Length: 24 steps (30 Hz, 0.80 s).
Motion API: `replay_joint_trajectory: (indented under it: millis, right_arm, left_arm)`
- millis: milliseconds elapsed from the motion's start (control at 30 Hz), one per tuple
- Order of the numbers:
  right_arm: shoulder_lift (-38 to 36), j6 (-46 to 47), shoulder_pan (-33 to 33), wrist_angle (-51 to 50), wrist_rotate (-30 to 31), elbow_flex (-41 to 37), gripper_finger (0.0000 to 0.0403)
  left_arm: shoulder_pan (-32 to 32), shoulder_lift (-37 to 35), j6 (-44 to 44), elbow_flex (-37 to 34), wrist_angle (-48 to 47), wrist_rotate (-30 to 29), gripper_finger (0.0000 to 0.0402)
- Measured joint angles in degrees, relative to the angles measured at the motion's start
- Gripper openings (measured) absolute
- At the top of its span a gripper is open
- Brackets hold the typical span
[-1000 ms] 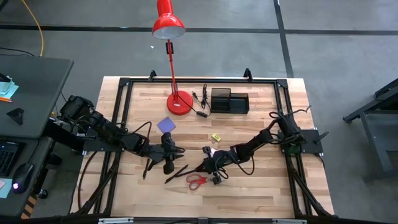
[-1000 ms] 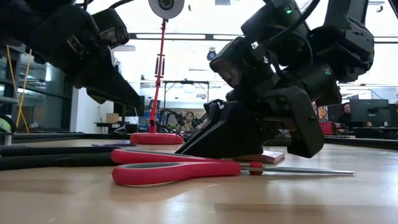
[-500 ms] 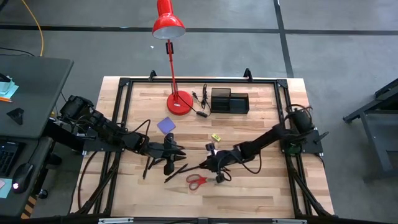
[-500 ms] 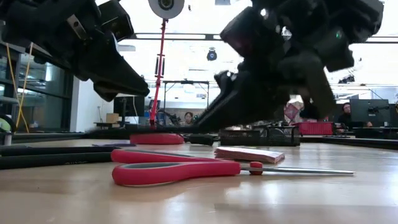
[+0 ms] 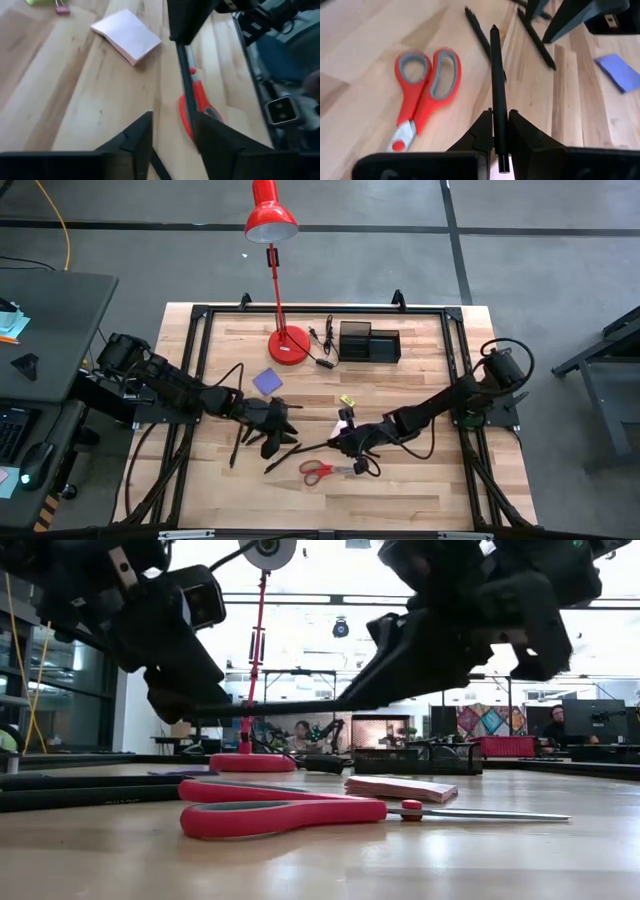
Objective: Pick and place office supplies into organizer
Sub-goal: Put the black pen into the black desk organizer
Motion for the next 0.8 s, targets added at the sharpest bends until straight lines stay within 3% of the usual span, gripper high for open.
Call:
replay_joint_trajectory:
  millis: [133,300,600,800]
  right_arm:
    - [0.0,0.0,0.0,-0.8,0.5,0.0,0.0020]
    - [-0.1,-0.1,0.0,-0.7,0.0,0.0,0.0020]
    - [-0.1,-1.1,-0.1,-1.9,0.3,2.2,0.0020]
    - [-0.1,-2.0,-0.5,-7.9,2.1,6.2,0.0020]
  left_arm:
    - [1.2,0.0,-2.2,0.0,1.4,5.2,0.0185]
    - [1.0,0.0,-2.4,0.0,0.6,5.9,0.0210]
    - [1.0,0.0,-2.5,0.0,-0.5,5.8,0.0194]
    - [1.0,0.0,-2.5,0.0,-0.5,5.8,0.0179]
